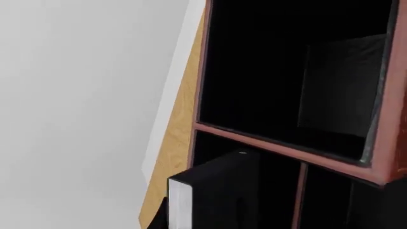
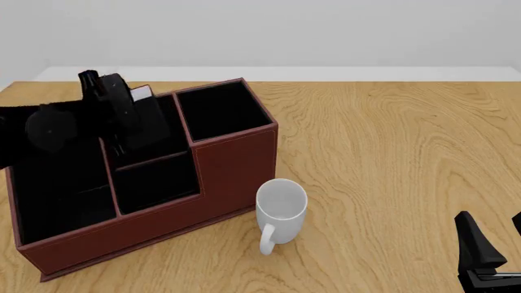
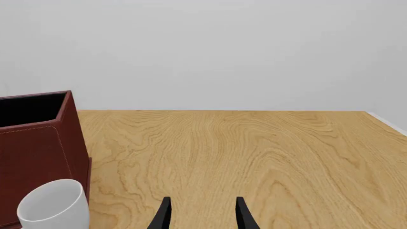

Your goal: Pick up the book and place it in the front compartment of the caddy.

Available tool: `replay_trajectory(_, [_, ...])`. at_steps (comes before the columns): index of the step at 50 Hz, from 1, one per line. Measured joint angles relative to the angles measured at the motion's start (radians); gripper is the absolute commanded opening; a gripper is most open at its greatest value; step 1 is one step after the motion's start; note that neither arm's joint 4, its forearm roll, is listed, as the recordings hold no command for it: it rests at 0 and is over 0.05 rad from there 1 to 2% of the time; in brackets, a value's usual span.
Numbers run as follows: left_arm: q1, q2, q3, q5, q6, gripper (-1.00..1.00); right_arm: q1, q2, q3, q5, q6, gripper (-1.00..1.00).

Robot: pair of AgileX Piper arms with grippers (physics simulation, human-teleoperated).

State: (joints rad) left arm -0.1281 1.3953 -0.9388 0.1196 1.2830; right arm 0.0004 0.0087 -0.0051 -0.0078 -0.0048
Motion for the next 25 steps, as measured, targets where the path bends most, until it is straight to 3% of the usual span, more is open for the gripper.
replay_trajectory(13, [-0.010, -0.070, -0.001, -0.130, -0.016, 1.00, 0.000, 0.000, 0.000, 0.000, 0.000, 1.00])
replay_trajectory(25, [-0.059, -0.298, 0.001, -0.082, -0.075, 1.00, 0.000, 0.000, 0.000, 0.000, 0.000, 1.00])
